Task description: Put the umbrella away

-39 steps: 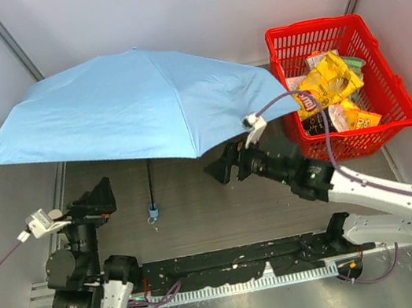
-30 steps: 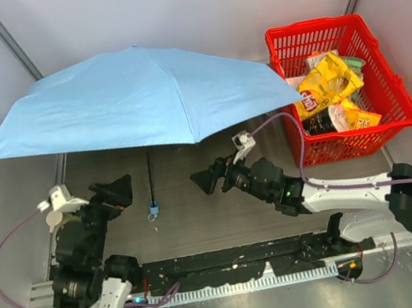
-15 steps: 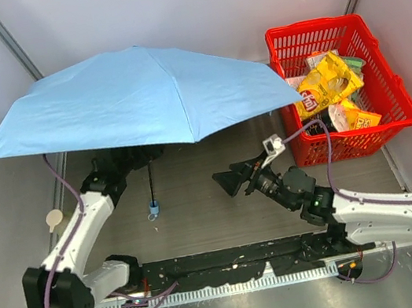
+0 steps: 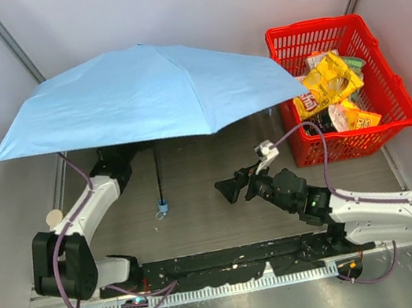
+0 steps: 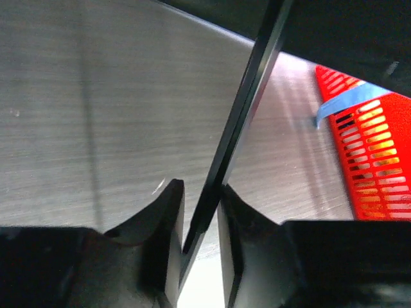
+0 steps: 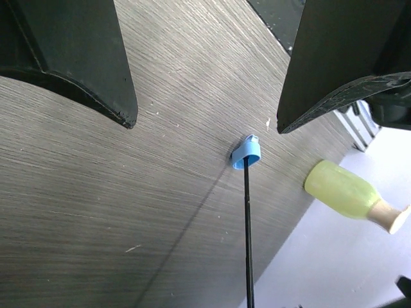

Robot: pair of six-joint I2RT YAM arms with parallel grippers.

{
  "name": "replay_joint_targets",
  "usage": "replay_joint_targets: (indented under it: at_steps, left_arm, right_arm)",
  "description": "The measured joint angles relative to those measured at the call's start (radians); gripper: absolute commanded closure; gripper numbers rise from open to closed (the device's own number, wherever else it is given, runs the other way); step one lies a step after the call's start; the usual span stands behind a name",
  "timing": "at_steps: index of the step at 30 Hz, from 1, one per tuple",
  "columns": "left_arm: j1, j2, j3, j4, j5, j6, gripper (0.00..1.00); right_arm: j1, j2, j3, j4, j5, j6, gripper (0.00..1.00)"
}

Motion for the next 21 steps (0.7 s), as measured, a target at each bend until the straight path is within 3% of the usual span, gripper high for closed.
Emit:
replay_joint_targets:
  at_steps: [2, 3, 10, 21]
  left_arm:
    - [0.001, -0.002, 0.000, 0.042, 0.025, 0.006, 0.97]
    - [0.001, -0.002, 0.001, 0.055, 0.047, 0.021, 0.99]
    - [0.000, -0.020, 0.037, 0.072, 0.112, -0.001, 1.00]
    - [-0.010, -0.150, 0.199, -0.011, 0.191, -0.140, 1.00]
  right_arm:
    - [0.000, 0.034, 0.016, -0.009, -0.005, -0.010, 0.06]
    - [0.000, 0.053, 0.026, -0.015, -0.009, -0.013, 0.07]
    - [0.000, 0.177, 0.156, -0.060, -0.045, -0.030, 0.05]
    - [-0.052, 0.409, 0.600, -0.200, -0.209, -0.013, 0.05]
